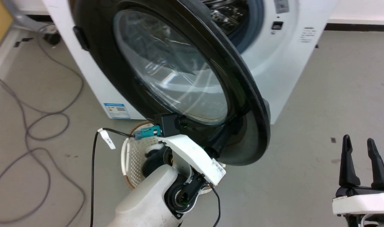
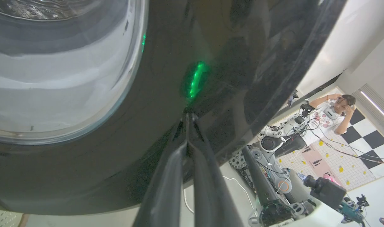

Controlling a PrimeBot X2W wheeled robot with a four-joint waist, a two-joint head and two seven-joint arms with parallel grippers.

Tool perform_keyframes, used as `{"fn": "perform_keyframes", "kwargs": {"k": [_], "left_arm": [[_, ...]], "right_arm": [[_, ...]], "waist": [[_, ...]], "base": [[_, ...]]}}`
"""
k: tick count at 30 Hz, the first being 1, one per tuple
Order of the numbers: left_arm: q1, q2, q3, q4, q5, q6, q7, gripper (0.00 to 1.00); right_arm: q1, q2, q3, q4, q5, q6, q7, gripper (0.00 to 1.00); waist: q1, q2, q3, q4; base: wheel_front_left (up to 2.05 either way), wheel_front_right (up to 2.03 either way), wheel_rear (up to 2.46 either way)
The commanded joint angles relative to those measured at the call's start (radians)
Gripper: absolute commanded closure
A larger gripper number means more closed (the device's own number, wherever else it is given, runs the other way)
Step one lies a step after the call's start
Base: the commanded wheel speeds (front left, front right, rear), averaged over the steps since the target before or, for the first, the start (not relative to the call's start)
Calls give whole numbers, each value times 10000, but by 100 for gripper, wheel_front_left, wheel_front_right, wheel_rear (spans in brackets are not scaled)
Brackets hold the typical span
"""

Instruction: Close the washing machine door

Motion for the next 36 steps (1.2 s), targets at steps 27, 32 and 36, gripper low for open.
{"fn": "perform_keyframes", "kwargs": {"k": [27,32,36], "left_arm": [[1804,1653,4661,-2687,9848,3913,-1580,100],[3063,1776,5258,-3443,10673,4652,-1580,0],[4099,1749,5595,-3810,10670,4599,-1580,0]], "right_arm": [[370,1,-354,-181,56,6,-44,0],[399,1,-305,-397,-12,6,-44,0],[313,1,-19,-988,-62,6,-44,0]], "waist": [[-1,0,-734,434],[-1,0,-942,509],[-1,0,-1075,572]], "base": [[0,0,0],[0,0,0],[0,0,0]]}}
